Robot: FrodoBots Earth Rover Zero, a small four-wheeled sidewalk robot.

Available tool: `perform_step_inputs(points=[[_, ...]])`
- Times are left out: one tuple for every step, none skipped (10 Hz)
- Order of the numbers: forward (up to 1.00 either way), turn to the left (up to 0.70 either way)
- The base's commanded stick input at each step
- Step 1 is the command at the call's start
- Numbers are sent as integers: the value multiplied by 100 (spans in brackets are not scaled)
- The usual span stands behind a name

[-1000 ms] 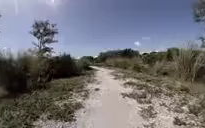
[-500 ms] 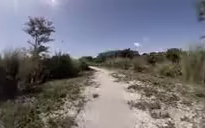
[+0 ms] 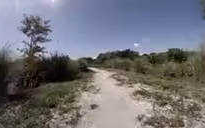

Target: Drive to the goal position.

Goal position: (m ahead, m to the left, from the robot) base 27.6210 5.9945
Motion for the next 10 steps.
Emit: perform_step_inputs(points=[[70,0],[70,0],[70,0],[70,0],[70,0],[70,-35],[70,-35],[70,-30],[70,0],[70,0]])
